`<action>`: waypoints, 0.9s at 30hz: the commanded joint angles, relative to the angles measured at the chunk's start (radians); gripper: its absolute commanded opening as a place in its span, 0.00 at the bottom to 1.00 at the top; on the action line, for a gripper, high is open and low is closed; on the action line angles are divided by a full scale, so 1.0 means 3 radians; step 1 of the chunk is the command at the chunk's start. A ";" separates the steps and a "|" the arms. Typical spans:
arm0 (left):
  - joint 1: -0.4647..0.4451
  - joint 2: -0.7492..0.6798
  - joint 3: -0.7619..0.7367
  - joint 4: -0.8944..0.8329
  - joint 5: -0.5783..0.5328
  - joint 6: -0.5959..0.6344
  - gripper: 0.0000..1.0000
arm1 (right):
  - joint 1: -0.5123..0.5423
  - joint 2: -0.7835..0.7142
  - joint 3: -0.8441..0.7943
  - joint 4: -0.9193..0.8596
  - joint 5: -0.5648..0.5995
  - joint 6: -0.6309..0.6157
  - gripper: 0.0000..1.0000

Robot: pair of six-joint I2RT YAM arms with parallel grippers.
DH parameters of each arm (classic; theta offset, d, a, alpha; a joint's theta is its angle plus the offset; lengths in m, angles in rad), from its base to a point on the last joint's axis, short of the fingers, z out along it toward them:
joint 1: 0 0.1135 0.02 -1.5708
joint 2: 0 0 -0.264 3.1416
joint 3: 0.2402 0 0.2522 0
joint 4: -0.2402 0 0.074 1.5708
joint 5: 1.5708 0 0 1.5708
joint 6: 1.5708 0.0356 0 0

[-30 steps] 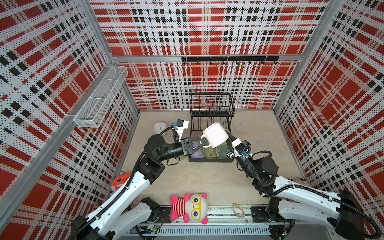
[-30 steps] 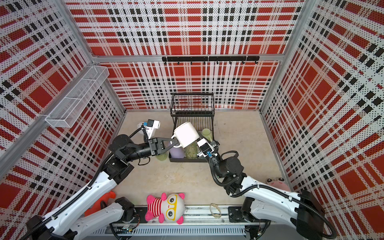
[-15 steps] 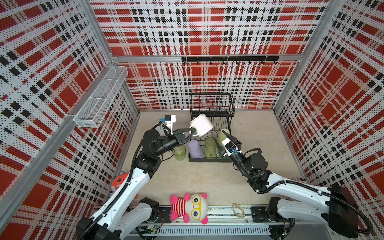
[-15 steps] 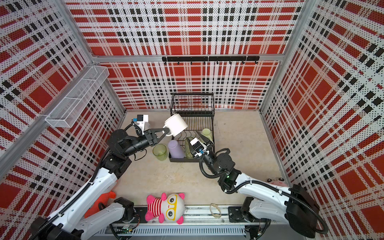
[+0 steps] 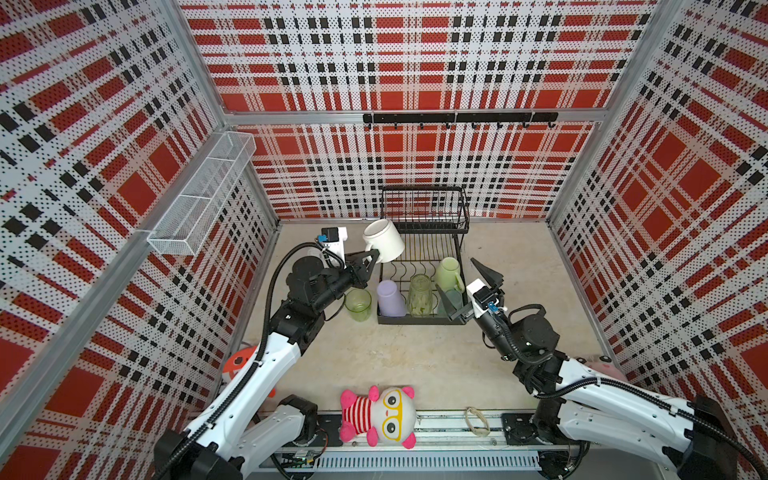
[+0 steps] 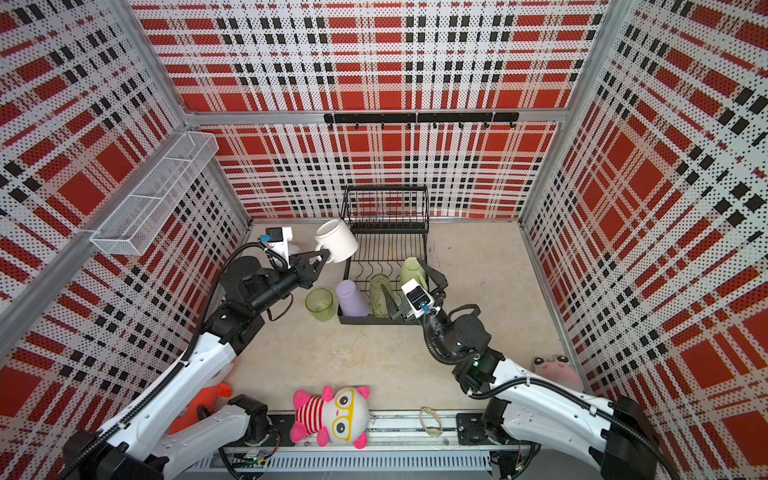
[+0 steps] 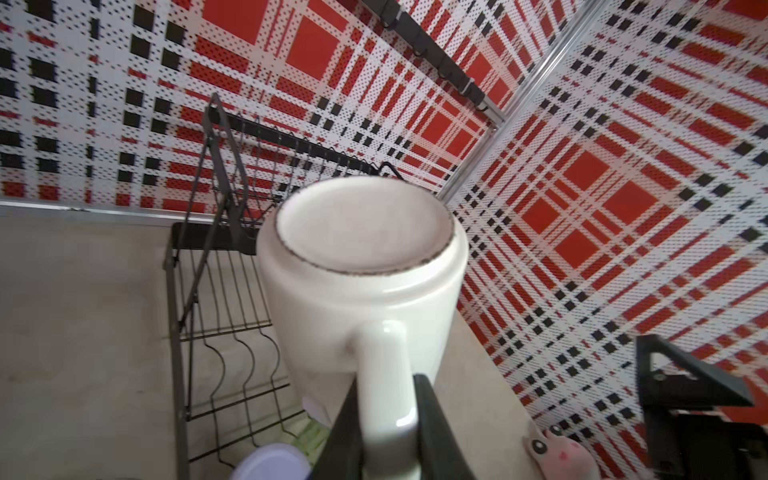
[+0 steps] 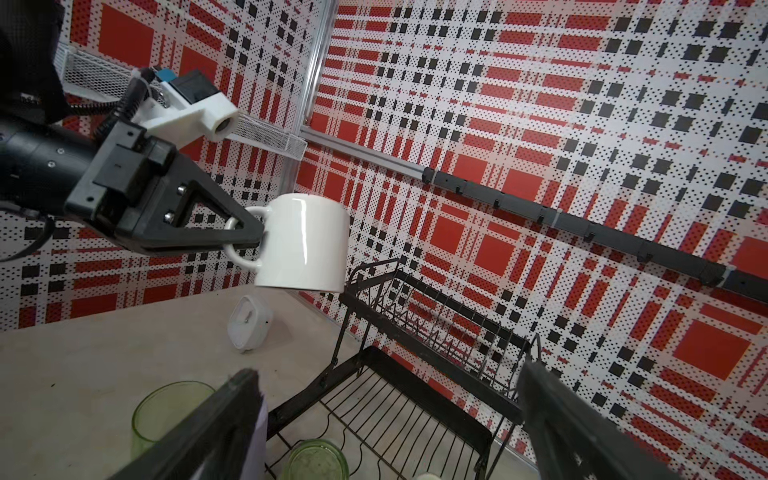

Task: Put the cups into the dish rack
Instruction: 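Carry the mug over the rack with the left gripper while the right withdraws, then lower the white mug upside down into the rack slots with the left gripper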

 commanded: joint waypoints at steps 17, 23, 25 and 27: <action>0.0298 0.0963 0.0160 0.0405 0.0544 0.1506 0.00 | -0.0071 -0.0873 -0.0085 -0.0578 0.0293 0.0264 1.00; 0.0226 0.1209 0.0123 0.0657 0.0528 0.1717 0.00 | -0.0071 -0.0886 -0.0069 -0.0611 0.0324 0.0289 1.00; 0.0202 0.1339 0.0153 0.0783 0.0570 0.1729 0.00 | -0.0073 -0.0891 -0.0060 -0.0648 0.0347 0.0307 1.00; 0.0196 0.1465 0.0236 0.0791 0.0534 0.1777 0.00 | -0.0074 -0.0926 -0.0069 -0.0647 0.0363 0.0327 1.00</action>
